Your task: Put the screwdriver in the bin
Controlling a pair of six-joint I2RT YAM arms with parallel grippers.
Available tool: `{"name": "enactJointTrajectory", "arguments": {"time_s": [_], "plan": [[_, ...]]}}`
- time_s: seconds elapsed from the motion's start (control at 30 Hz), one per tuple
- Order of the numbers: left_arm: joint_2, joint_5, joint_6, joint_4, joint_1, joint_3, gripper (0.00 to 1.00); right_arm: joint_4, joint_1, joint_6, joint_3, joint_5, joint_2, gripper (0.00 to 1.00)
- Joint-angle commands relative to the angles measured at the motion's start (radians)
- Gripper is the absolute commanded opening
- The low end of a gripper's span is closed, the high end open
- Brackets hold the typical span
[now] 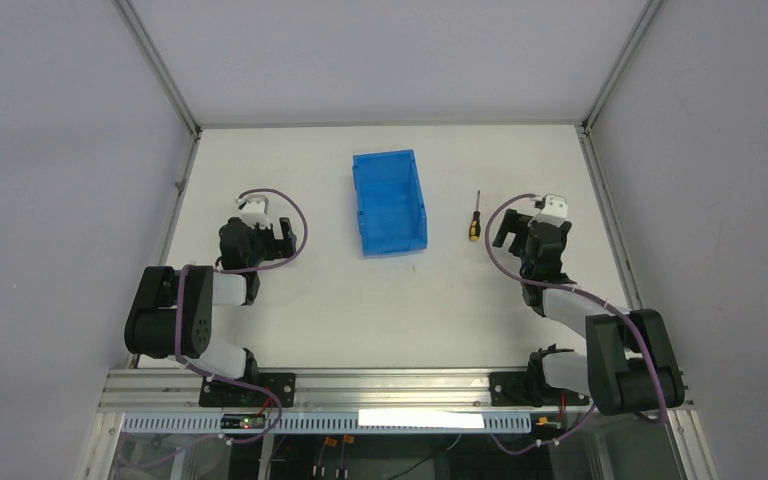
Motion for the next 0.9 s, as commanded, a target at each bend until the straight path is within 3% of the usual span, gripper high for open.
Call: {"name": "enactJointTrajectory", "arguments": {"time_s": [0.0, 0.07, 0.17, 0.23, 0.4, 0.47, 0.63, 0.8, 0.87], "plan": [[-0.013, 0.002, 0.0, 0.038, 0.006, 0.017, 0.99, -0.248, -0.001, 0.052, 0.222, 0.073, 0.013, 0.99], [-0.012, 0.001, 0.0, 0.038, 0.007, 0.017, 0.99, -0.528, -0.001, 0.035, 0.373, -0.078, 0.028, 0.99], [-0.012, 0.001, 0.0, 0.038, 0.008, 0.018, 0.99, -0.726, 0.003, 0.092, 0.556, -0.321, 0.092, 0.94], [-0.013, 0.001, 0.0, 0.038, 0.006, 0.017, 0.99, -0.842, 0.023, 0.16, 0.671, -0.37, 0.16, 0.89], [-0.012, 0.001, 0.0, 0.038, 0.006, 0.017, 0.99, -1.312, 0.137, 0.204, 1.044, -0.077, 0.46, 0.82], [-0.013, 0.001, 0.0, 0.039, 0.006, 0.016, 0.99, -1.418, 0.179, 0.2, 1.141, 0.019, 0.568, 0.82], [-0.012, 0.001, 0.0, 0.038, 0.006, 0.017, 0.99, -1.495, 0.203, 0.202, 1.247, 0.074, 0.724, 0.77], [-0.012, 0.001, 0.0, 0.038, 0.006, 0.017, 0.99, -1.436, 0.198, 0.167, 1.215, 0.065, 0.776, 0.73], [-0.013, 0.001, 0.0, 0.037, 0.006, 0.017, 0.99, -1.377, 0.191, 0.134, 1.184, 0.02, 0.799, 0.65]]}}
